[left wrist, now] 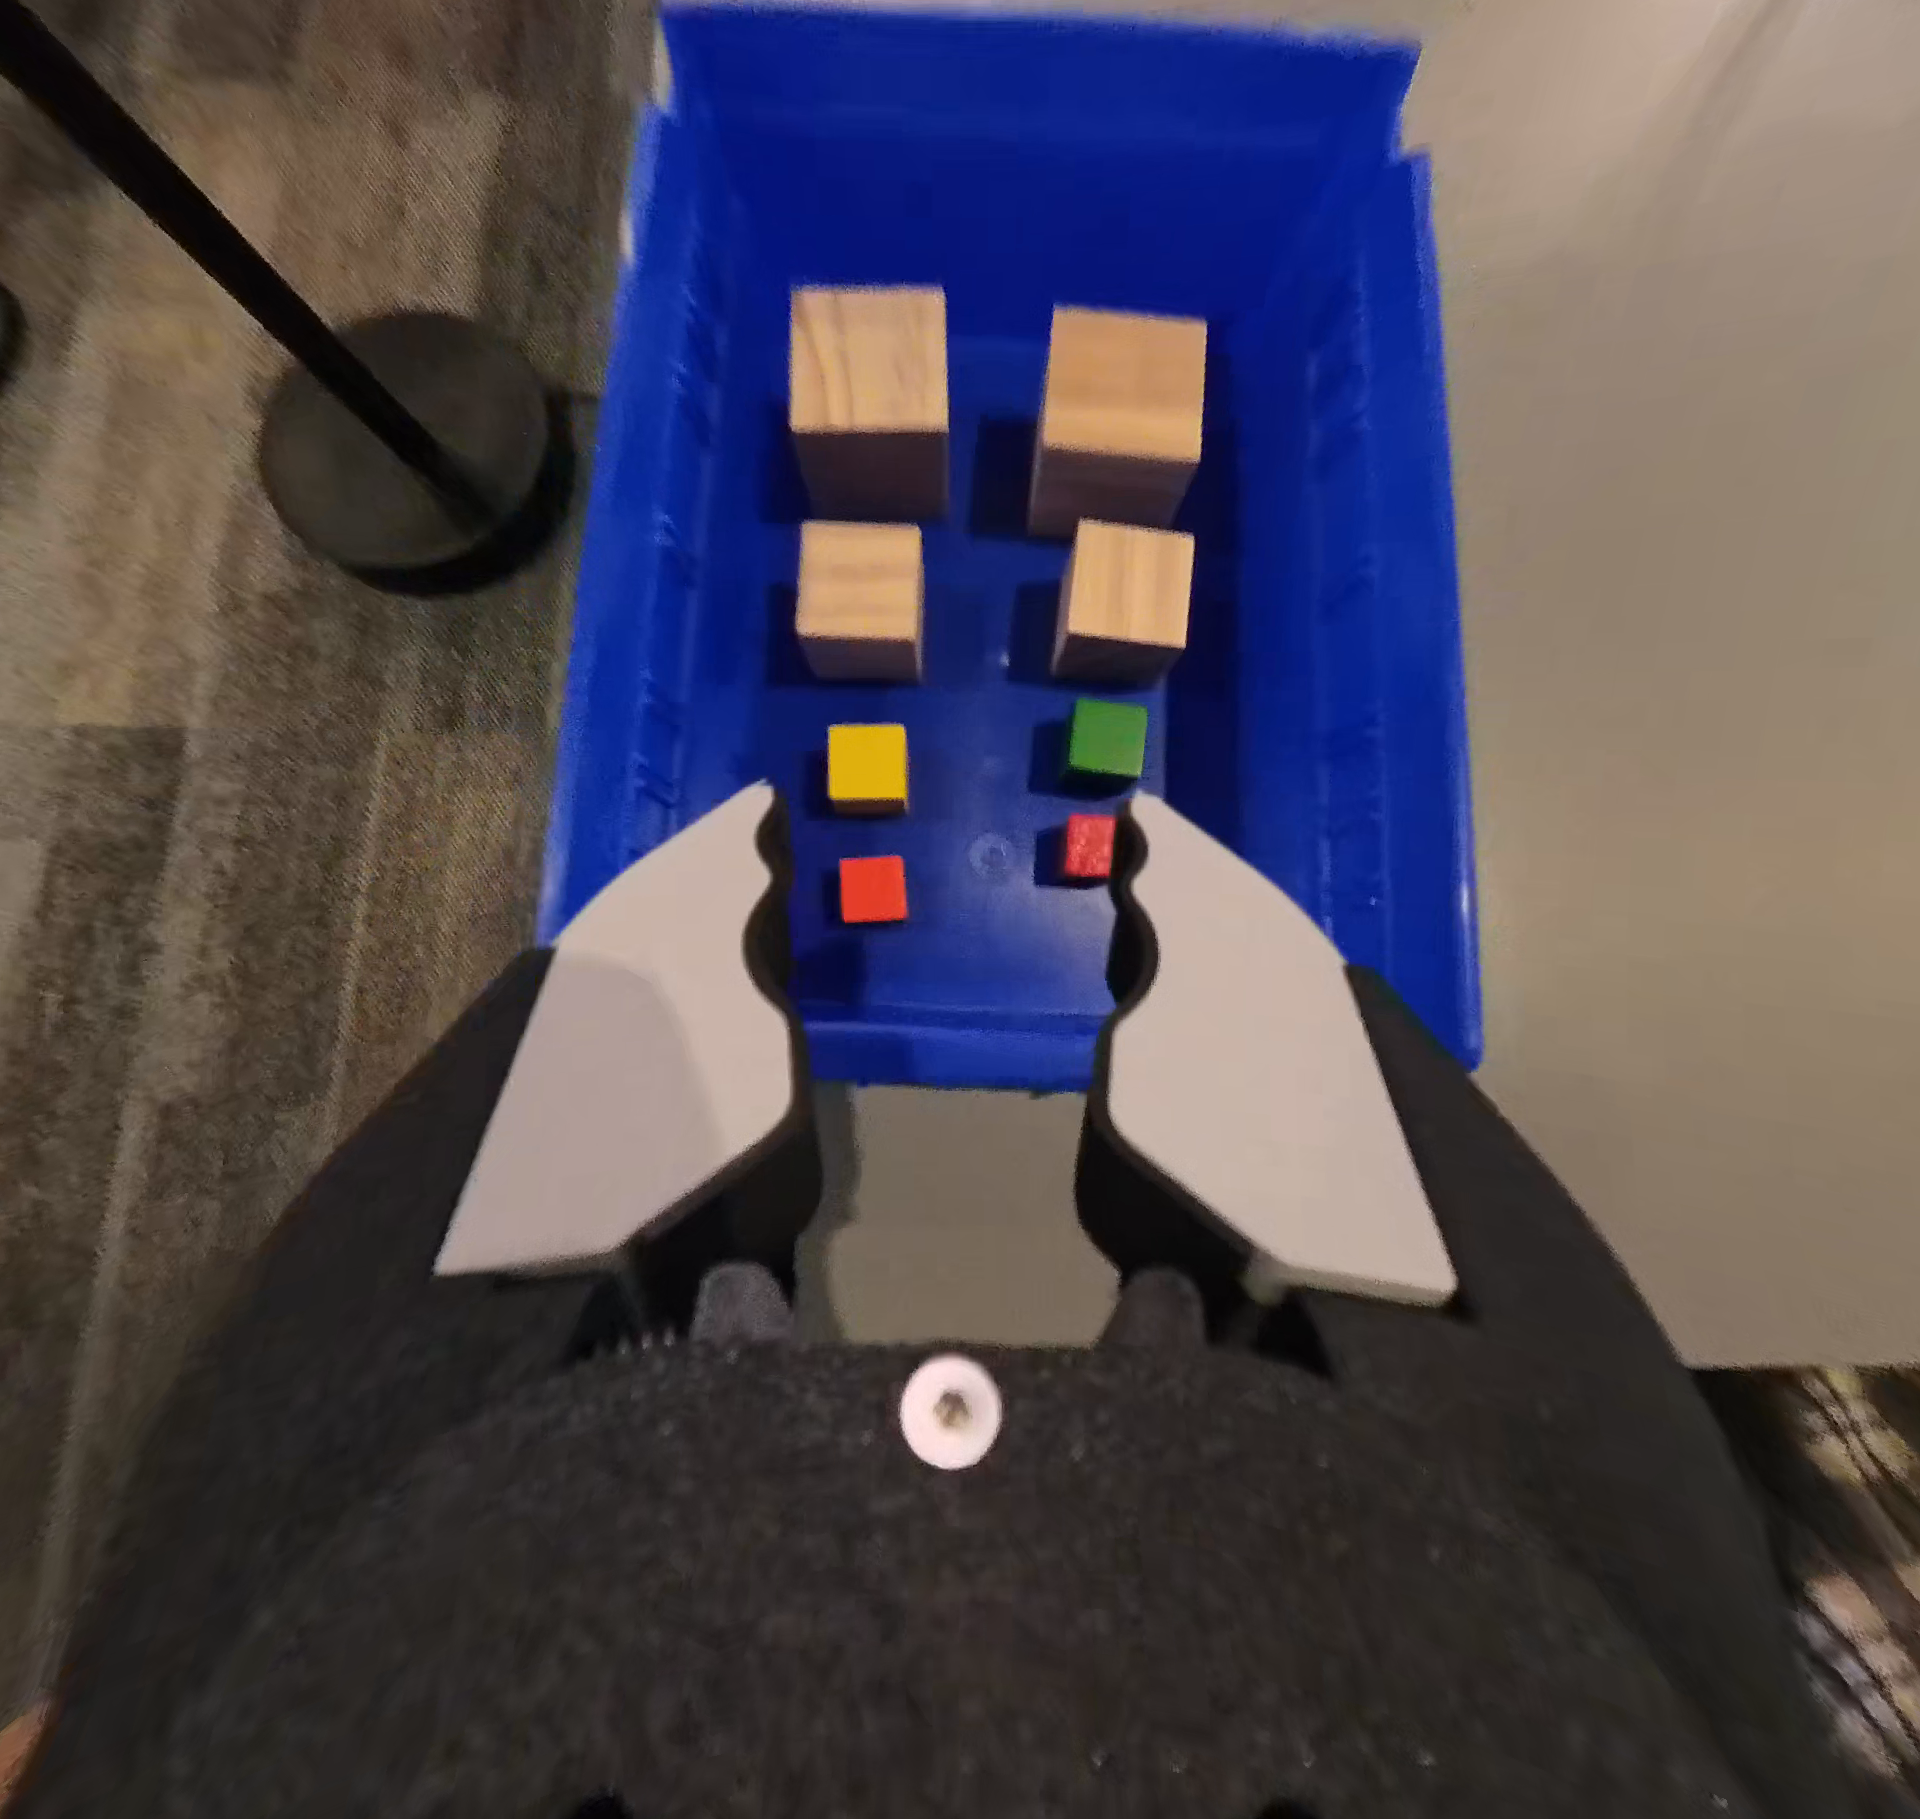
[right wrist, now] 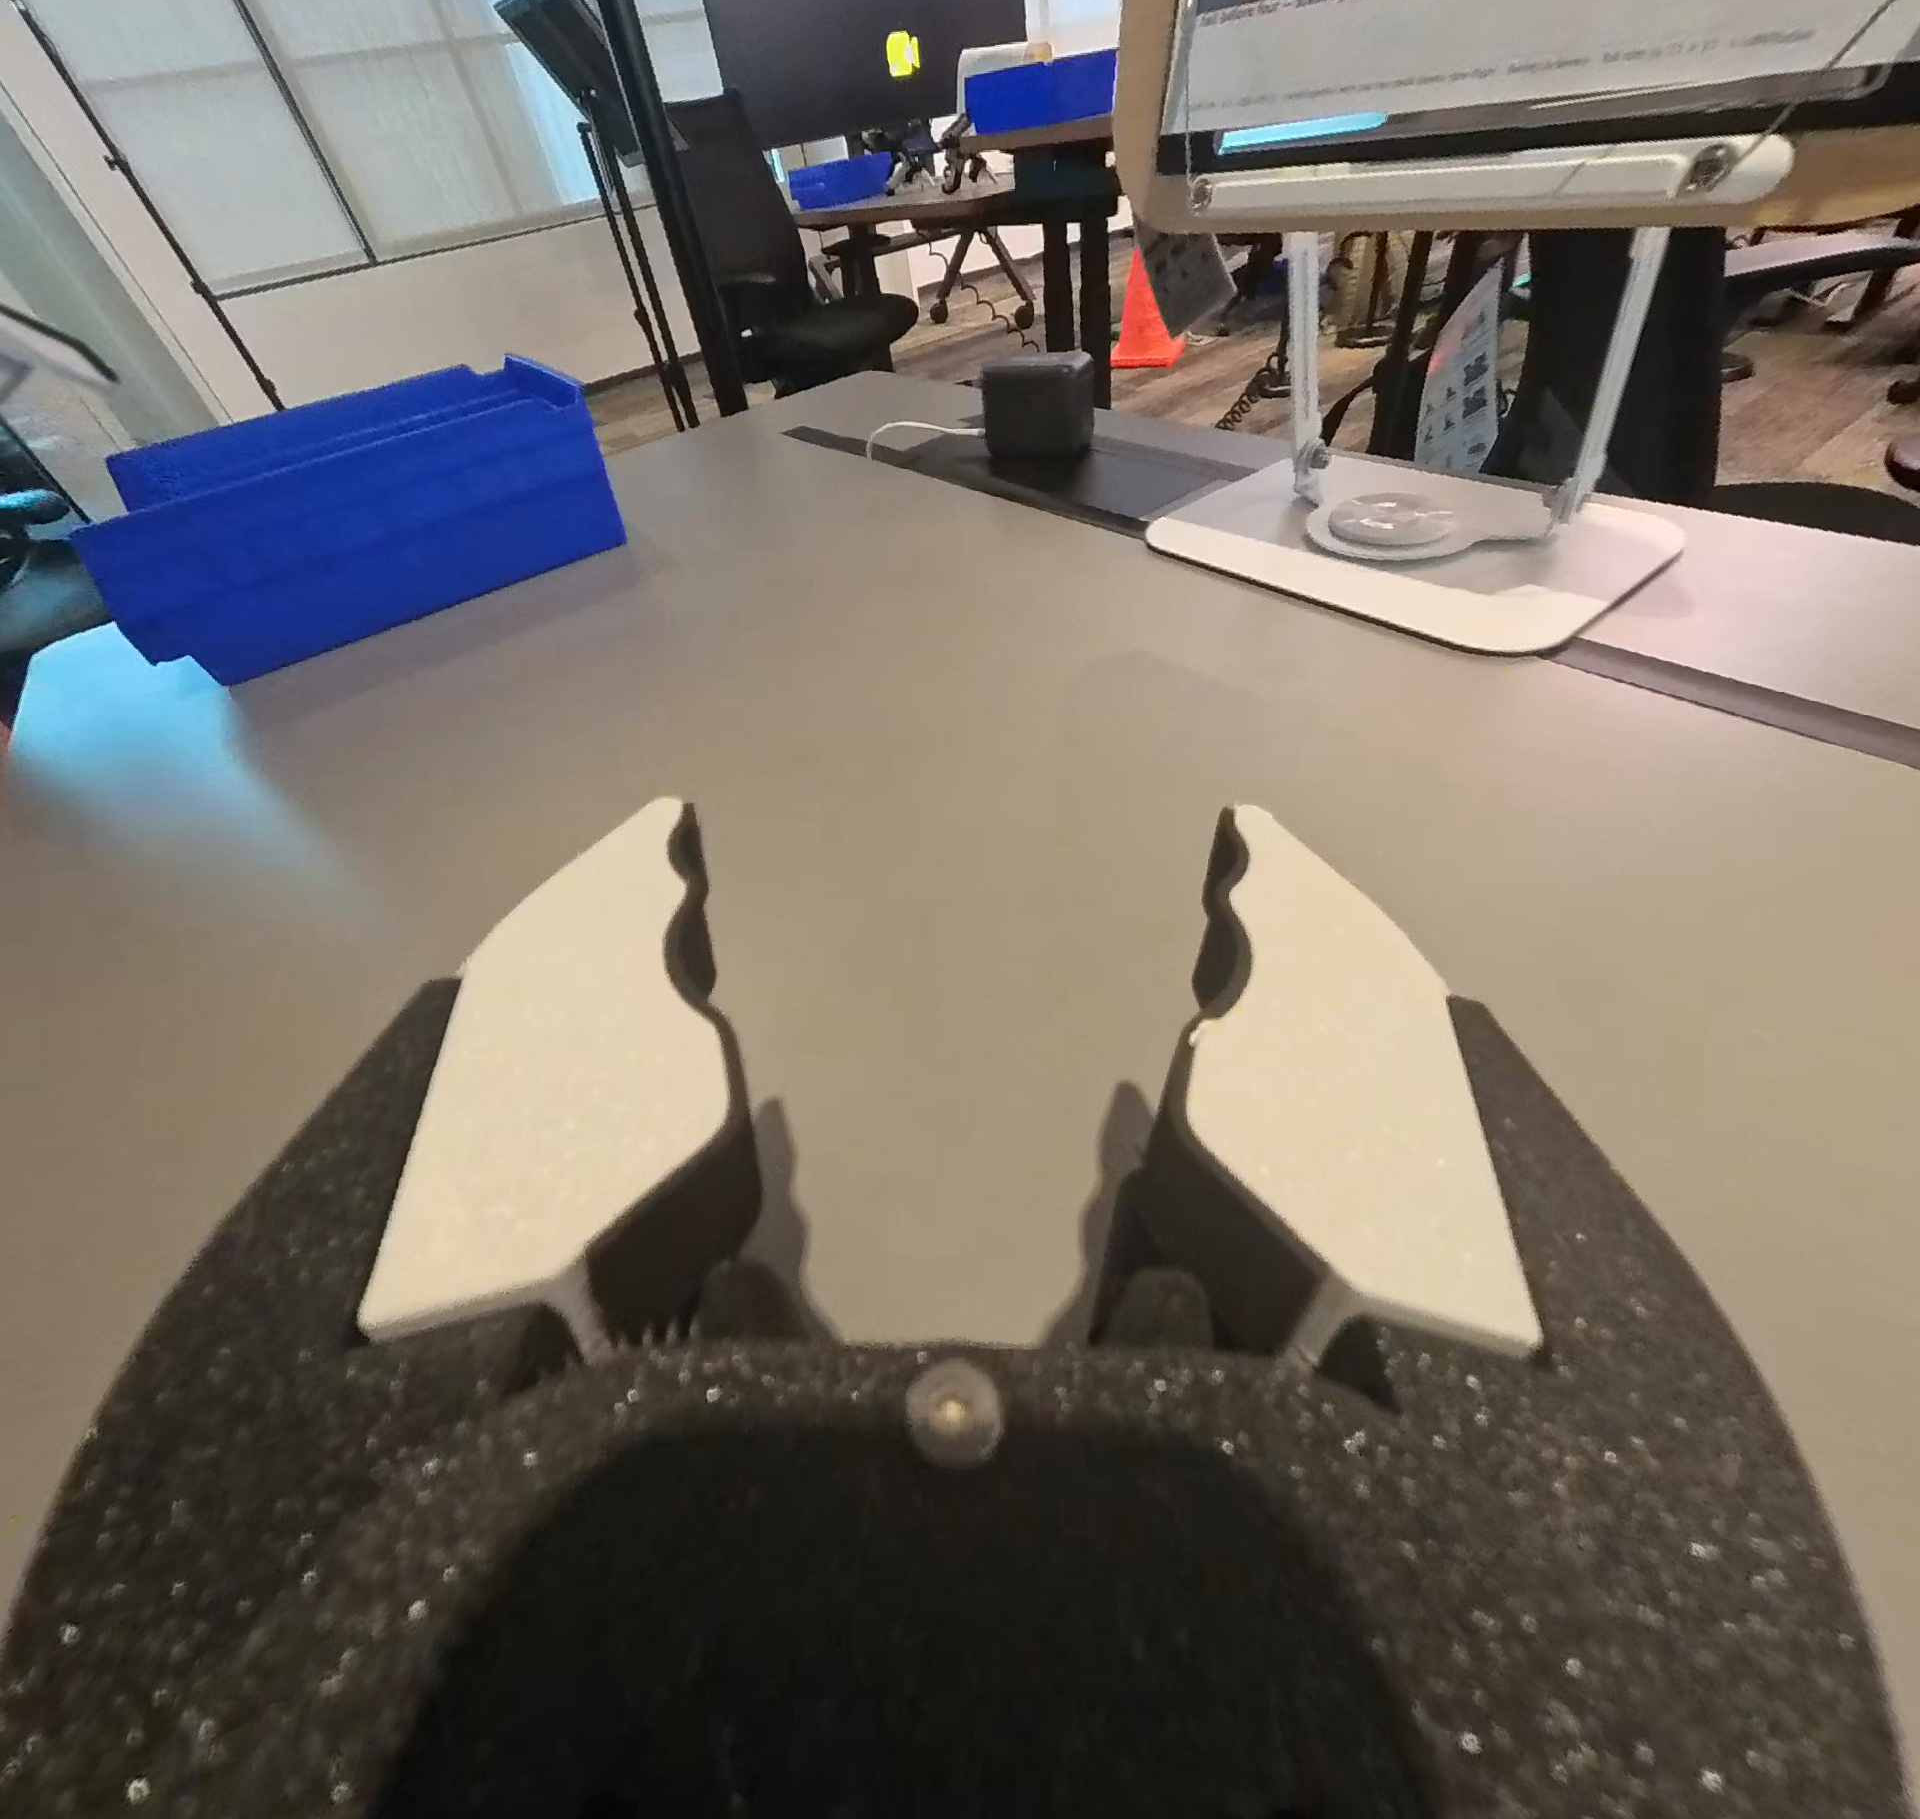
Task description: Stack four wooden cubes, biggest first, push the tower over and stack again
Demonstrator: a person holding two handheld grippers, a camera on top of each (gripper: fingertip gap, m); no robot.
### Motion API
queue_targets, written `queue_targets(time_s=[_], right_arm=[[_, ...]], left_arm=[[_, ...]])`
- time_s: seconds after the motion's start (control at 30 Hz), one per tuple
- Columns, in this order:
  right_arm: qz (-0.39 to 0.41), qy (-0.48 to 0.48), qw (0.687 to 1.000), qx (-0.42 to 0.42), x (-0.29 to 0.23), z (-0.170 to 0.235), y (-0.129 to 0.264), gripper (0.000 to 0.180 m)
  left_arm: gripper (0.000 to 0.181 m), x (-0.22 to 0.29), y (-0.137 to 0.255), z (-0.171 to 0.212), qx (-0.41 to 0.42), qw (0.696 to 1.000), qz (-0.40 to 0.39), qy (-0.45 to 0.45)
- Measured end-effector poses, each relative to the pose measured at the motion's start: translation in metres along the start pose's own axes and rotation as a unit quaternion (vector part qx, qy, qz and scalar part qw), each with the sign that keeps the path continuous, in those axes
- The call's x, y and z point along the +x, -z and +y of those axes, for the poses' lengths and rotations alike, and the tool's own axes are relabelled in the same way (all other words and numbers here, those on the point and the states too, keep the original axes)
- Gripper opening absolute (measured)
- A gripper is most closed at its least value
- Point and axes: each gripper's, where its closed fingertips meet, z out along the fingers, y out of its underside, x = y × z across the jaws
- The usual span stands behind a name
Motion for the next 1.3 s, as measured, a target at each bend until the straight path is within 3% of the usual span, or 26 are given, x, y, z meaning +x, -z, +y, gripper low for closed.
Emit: queue_targets(time_s=[0.23, 0.47, 0.77, 1.3], right_arm=[[0.000, 0.003, 1.000, 0.004, -0.003, -0.001, -0.001, 0.091], [-0.003, -0.004, 1.000, 0.009, -0.001, 0.003, 0.001, 0.091], [-0.013, 0.004, 1.000, -0.004, -0.005, 0.010, 0.000, 0.091], [-0.022, 0.005, 1.000, -0.014, -0.010, 0.014, -0.005, 0.091]], left_arm=[[0.060, 0.004, 0.000, -0.055, 0.111, 0.991, -0.038, -0.062], [0.064, 0.008, -0.066, -0.084, 0.124, 0.982, -0.059, -0.131], [0.068, -0.005, -0.139, -0.072, 0.067, 0.991, -0.053, -0.104], [0.072, -0.025, -0.177, -0.046, -0.025, 0.997, -0.063, -0.042]])
